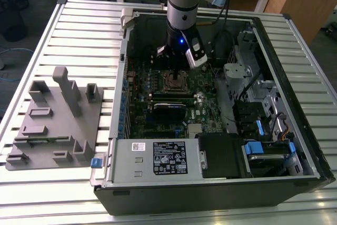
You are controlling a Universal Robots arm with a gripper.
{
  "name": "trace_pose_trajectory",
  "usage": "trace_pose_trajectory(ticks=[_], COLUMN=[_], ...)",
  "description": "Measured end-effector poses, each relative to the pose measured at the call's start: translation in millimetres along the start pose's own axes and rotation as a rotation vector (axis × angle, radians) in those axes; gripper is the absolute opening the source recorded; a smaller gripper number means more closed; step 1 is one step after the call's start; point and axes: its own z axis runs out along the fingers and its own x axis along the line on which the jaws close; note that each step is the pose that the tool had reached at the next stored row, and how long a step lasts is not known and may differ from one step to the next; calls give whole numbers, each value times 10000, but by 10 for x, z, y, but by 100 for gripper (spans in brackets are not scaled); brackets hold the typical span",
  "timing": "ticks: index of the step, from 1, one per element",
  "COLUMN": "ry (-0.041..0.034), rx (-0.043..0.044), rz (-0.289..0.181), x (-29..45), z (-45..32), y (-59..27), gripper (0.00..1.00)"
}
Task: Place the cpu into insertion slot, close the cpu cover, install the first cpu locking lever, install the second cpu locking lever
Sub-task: 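Install the second cpu locking lever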
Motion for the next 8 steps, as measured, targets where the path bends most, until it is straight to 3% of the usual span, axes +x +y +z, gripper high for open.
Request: trace_pose_trajectory(ticks=[8], ry=[9], rx=[0], rz=[-2], x=[-1], z=[-47], y=[4], gripper=[11])
